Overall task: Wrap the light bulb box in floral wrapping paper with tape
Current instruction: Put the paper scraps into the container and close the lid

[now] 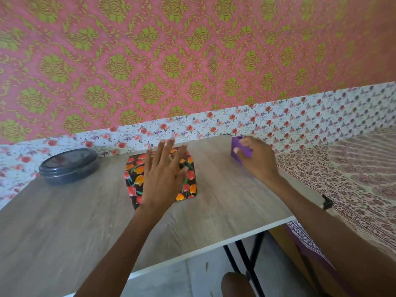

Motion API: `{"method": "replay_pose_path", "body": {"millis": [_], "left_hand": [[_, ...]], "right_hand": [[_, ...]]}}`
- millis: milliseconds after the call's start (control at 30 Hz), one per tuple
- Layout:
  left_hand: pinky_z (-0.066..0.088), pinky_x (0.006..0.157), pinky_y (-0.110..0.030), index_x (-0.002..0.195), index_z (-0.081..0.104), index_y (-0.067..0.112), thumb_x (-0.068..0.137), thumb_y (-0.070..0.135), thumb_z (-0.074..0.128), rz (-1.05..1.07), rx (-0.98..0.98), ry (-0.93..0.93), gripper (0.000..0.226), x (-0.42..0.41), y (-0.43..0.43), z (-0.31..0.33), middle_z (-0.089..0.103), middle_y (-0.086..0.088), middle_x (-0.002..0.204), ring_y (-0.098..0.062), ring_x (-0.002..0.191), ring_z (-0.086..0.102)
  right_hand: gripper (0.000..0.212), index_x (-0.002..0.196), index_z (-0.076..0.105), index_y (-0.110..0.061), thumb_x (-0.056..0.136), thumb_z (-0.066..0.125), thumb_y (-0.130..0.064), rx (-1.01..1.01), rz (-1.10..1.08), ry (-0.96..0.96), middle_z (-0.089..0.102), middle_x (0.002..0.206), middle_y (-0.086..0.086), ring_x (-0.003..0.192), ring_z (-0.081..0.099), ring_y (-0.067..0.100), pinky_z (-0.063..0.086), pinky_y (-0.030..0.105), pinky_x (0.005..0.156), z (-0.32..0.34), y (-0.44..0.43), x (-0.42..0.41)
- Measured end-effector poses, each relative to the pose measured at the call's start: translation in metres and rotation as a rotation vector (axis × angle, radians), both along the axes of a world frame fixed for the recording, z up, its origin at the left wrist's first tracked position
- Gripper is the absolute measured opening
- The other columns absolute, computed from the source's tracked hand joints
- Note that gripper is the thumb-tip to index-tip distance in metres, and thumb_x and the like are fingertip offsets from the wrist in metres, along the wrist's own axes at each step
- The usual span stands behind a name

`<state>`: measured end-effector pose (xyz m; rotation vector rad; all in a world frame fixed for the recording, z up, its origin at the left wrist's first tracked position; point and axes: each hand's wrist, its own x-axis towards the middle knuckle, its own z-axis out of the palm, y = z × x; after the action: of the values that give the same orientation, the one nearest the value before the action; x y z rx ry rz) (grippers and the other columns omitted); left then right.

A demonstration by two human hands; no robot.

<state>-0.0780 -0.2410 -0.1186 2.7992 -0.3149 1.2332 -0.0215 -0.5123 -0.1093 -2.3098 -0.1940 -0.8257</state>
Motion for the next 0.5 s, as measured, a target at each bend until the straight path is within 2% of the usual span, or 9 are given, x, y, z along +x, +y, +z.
{"method": "replay_pose_path", "body": {"millis": [33,100,133,200,267,333,400,500], "left_hand": [[0.002,0.121,-0.050,0.150,0.034,0.029,0.097,0.046,0.052,0.020,-0.058,-0.045,0.058,-0.004,0.006,0.001,0.024,-0.005,0.160,-0.029,0.150,0.014],[0.000,0.120,-0.050,0.150,0.032,0.031,0.093,0.052,0.056,0.088,-0.270,-0.106,0.065,-0.016,0.025,0.001,0.019,-0.006,0.161,-0.029,0.150,0.010],[0.001,0.119,-0.051,0.150,0.031,0.031,0.090,0.055,0.058,0.112,-0.396,-0.109,0.070,-0.020,0.033,0.000,0.016,-0.006,0.161,-0.029,0.150,0.007],[0.008,0.117,-0.051,0.151,0.025,0.031,0.086,0.058,0.063,0.117,-0.660,-0.032,0.080,-0.029,0.050,-0.003,0.010,-0.007,0.162,-0.028,0.150,0.007],[0.022,0.116,-0.046,0.152,0.024,0.028,0.083,0.060,0.066,0.043,-0.891,0.137,0.087,-0.029,0.065,-0.010,0.017,-0.008,0.160,-0.027,0.147,0.020],[0.040,0.110,-0.044,0.146,0.032,0.032,0.080,0.068,0.065,-0.064,-1.060,0.277,0.082,-0.029,0.077,-0.017,0.040,-0.002,0.151,-0.022,0.133,0.045],[0.051,0.100,-0.044,0.142,0.034,0.035,0.081,0.070,0.060,-0.088,-1.064,0.316,0.075,-0.033,0.077,-0.022,0.052,0.004,0.141,-0.018,0.121,0.057],[0.054,0.096,-0.040,0.145,0.033,0.032,0.086,0.064,0.058,-0.091,-1.016,0.310,0.071,-0.030,0.070,-0.022,0.054,0.003,0.138,-0.018,0.119,0.059]], "right_hand": [[0.040,0.118,0.064,-0.015,0.087,0.071,-0.039,0.077,0.141,0.042,0.068,0.110,-0.002,0.101,0.064,0.015,0.054,0.028,0.086,0.008,0.017,-0.008],[0.052,0.130,0.058,-0.019,0.086,0.072,-0.043,0.100,0.395,0.185,0.061,0.124,-0.006,0.108,0.060,0.010,0.049,0.018,0.087,0.019,0.055,-0.025],[0.064,0.139,0.050,-0.022,0.085,0.071,-0.047,0.056,0.465,0.243,0.054,0.136,-0.005,0.117,0.055,0.012,0.047,0.018,0.091,0.021,0.070,-0.031],[0.081,0.150,0.032,-0.026,0.084,0.068,-0.054,-0.059,0.532,0.281,0.038,0.152,-0.003,0.132,0.043,0.015,0.039,0.028,0.103,0.017,0.099,-0.036],[0.082,0.152,0.027,-0.030,0.085,0.065,-0.056,-0.127,0.544,0.239,0.034,0.155,-0.002,0.140,0.034,0.016,0.034,0.032,0.108,0.010,0.120,-0.033],[0.071,0.148,0.038,-0.030,0.086,0.065,-0.054,-0.150,0.497,0.189,0.042,0.150,0.000,0.138,0.038,0.017,0.038,0.035,0.109,0.000,0.135,-0.027],[0.057,0.138,0.050,-0.031,0.086,0.068,-0.046,-0.126,0.426,0.140,0.052,0.140,-0.001,0.130,0.048,0.017,0.043,0.036,0.104,-0.008,0.140,-0.021],[0.046,0.129,0.057,-0.033,0.086,0.071,-0.036,-0.111,0.347,0.088,0.057,0.133,-0.001,0.122,0.054,0.017,0.046,0.036,0.100,-0.010,0.136,-0.018]]}}
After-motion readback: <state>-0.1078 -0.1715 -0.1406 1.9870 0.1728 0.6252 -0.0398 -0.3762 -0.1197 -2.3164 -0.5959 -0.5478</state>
